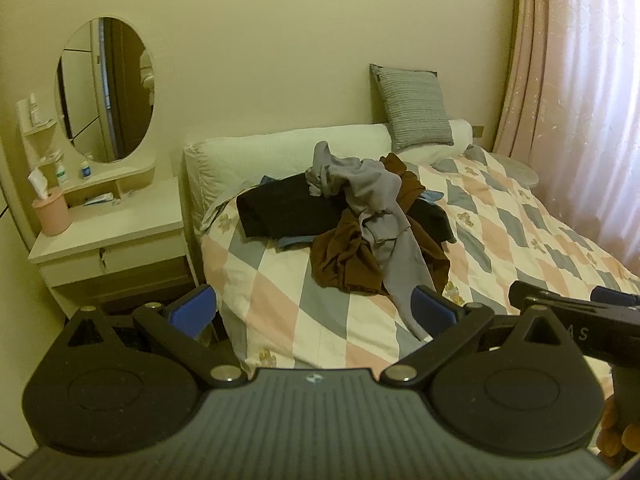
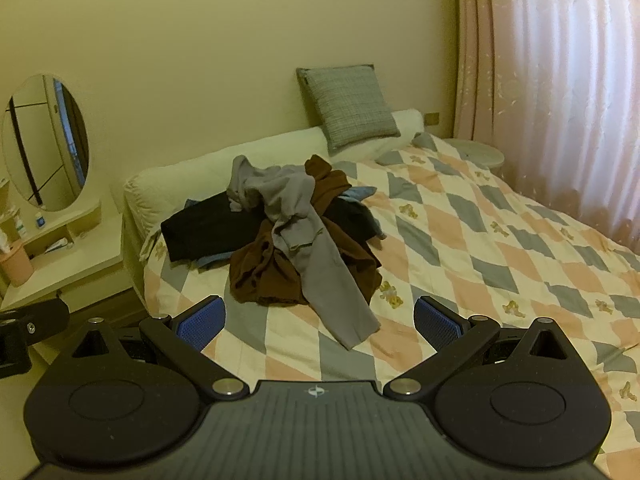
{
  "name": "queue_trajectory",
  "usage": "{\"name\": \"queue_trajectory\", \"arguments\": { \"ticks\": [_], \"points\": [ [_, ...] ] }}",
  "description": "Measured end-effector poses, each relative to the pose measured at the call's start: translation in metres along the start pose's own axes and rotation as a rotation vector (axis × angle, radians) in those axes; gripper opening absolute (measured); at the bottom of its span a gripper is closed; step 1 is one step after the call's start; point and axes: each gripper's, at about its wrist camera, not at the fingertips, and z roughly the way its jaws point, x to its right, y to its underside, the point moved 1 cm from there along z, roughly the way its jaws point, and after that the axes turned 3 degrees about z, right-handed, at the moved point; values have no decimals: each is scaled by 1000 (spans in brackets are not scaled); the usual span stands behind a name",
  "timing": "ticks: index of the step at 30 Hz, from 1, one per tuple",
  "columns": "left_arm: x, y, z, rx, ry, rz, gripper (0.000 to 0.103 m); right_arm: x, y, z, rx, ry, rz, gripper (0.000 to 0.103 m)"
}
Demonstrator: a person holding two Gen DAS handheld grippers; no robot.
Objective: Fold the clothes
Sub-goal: 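Move both grippers toward the clothes pile on the bed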
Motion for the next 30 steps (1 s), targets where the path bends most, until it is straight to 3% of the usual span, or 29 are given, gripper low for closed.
{"name": "queue_trajectory", "arguments": {
  "ticks": [15, 30],
  "points": [
    [-71, -70, 79, 10, 53, 62, 102, -68, -33, 63, 13, 71, 55, 103],
    [-112, -86, 143, -38, 125, 99, 102, -114, -40, 113, -17, 163, 82, 103]
  ]
}}
